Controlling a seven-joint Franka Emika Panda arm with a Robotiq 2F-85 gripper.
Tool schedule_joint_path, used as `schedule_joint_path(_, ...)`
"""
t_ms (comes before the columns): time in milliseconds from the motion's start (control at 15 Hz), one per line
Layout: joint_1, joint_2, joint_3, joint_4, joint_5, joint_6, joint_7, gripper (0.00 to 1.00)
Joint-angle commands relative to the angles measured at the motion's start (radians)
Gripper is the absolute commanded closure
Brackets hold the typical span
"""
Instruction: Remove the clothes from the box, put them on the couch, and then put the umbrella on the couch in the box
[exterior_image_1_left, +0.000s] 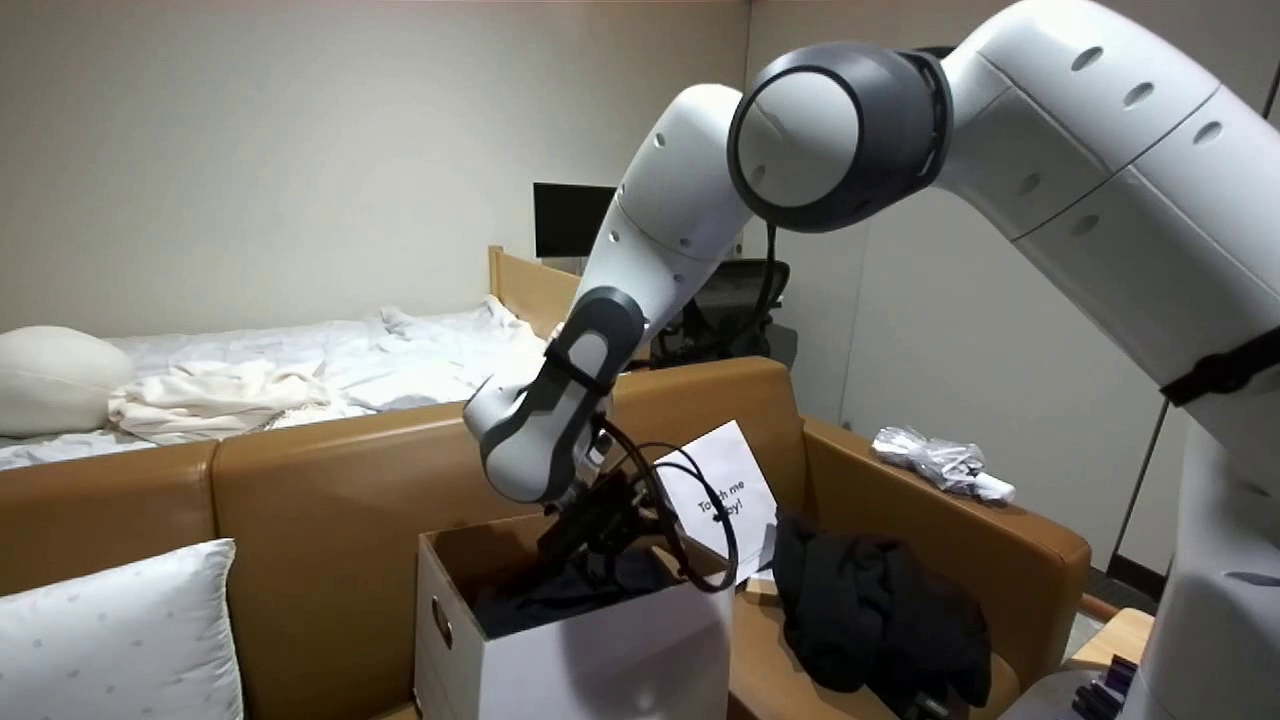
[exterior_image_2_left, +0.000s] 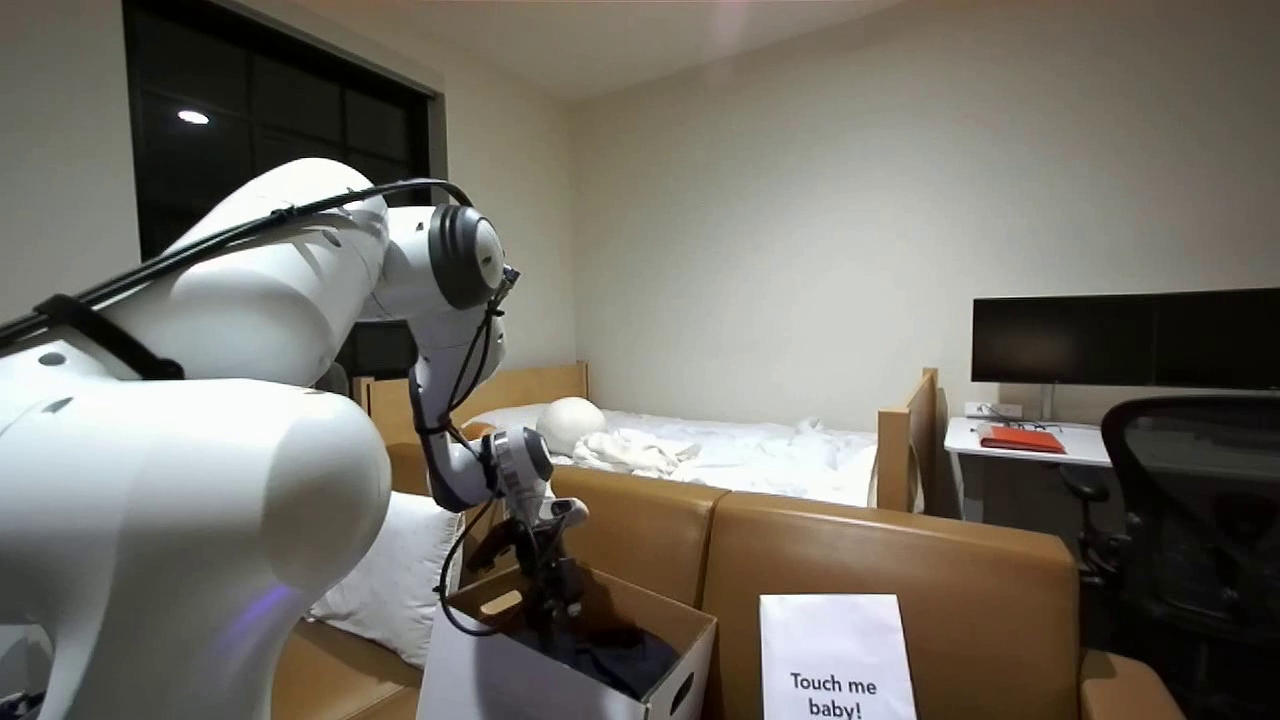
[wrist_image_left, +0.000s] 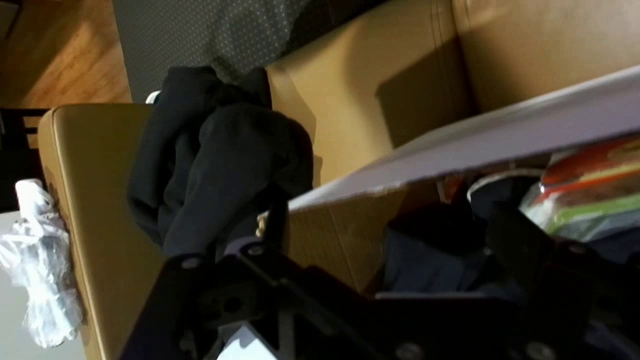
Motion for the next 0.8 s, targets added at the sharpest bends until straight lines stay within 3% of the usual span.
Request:
schedule_joint_path(0,-0.072,0.055,0.069,0.009,0.092,0.062,0.062,0.0)
schedule_joint_path(267,-0.1,0.13,0.07,0.124,0.178,0.164,0.128,0.0)
schedule_joint_path(533,-0.173,0.157,0.054,0.297,0.234,0.131,0.128,0.0)
schedule_joint_path(733,-0.186,0.187,0.047,0.361,0.233,0.012,0.101,0.0)
